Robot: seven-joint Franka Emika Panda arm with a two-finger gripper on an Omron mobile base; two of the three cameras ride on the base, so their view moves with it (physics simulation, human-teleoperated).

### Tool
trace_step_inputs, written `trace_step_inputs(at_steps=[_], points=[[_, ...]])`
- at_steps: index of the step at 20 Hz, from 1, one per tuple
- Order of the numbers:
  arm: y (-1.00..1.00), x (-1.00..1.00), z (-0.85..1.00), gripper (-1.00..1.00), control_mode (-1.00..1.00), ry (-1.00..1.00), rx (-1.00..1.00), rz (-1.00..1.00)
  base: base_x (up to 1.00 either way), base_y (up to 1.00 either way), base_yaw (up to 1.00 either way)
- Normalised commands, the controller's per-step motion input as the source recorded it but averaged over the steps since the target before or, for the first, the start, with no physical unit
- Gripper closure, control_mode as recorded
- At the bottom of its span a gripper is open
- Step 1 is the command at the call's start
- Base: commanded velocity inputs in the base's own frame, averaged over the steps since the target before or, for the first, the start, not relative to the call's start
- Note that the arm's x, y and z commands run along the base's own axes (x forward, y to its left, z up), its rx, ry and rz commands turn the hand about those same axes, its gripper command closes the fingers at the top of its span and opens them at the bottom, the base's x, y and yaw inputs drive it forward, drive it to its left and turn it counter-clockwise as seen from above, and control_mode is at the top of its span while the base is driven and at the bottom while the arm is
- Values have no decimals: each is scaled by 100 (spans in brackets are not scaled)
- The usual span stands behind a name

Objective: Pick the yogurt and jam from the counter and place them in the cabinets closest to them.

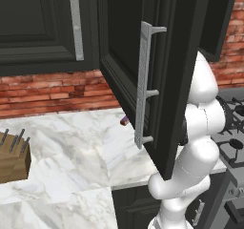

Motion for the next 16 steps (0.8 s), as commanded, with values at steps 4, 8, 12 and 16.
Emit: trace_step_inputs(at_steps=[4,8,12,16], points=[[-22,-43,16,-100,-100,1,0,-5,0,0,0],[-26,-46,6,-100,-100,0,2,-4,0,0,0],[-31,-62,0,-100,-100,0,4,-3,0,0,0],[-37,-99,-11,-100,-100,-4,3,-1,0,0,0]])
